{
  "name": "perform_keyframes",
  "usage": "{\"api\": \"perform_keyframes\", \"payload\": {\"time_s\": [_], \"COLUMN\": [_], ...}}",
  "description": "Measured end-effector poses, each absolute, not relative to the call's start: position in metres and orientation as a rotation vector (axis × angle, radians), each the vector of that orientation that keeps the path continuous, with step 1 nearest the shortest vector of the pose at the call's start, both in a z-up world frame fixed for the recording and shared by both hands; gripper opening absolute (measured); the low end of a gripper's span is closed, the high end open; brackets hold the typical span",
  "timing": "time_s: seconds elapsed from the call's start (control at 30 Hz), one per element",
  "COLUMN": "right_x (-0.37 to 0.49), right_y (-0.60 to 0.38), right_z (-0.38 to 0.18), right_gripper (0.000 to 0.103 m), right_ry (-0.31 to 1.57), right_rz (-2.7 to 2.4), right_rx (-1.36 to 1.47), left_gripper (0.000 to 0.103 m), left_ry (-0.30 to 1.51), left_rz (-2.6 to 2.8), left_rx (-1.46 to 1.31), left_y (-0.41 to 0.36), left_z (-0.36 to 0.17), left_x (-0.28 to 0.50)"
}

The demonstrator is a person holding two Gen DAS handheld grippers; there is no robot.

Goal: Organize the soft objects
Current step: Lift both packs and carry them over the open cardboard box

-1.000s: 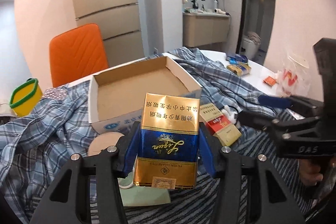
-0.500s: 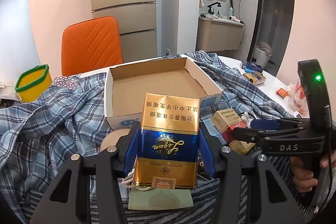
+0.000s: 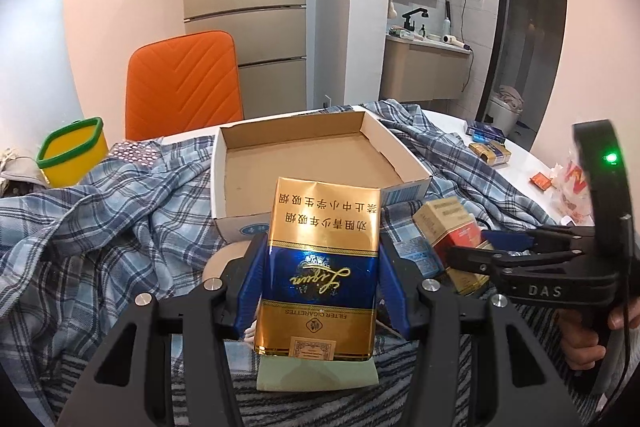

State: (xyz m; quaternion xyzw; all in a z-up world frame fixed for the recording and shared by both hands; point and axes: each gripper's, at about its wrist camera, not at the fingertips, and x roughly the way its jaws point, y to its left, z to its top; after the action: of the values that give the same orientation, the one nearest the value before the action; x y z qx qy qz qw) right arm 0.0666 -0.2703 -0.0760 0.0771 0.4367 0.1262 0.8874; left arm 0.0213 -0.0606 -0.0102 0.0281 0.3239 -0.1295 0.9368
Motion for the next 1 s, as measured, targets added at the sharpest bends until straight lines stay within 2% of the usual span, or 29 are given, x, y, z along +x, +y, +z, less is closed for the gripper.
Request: {"api": "perform_keyframes", "payload": {"time_s": [0.47, 1.0], "right_x": [0.036, 0.059], "right_y": [-0.241, -0.212], "right_z": [-0.024, 0.082], "right_gripper": [0.058, 0.058], "right_ry": [0.746, 0.455], "right_rz": [0.150, 0.149], "right_rx": [-0.014, -0.082], "left_gripper": [0.051, 0.051], "left_ry": [0.642, 0.397], "left_rz": [-0.171, -0.071], "left_rx": [0.027, 0.057], "left_y": [-0.045, -0.037], "left_z": [0.006, 0.096], "left_x": [0.018, 0.050]}}
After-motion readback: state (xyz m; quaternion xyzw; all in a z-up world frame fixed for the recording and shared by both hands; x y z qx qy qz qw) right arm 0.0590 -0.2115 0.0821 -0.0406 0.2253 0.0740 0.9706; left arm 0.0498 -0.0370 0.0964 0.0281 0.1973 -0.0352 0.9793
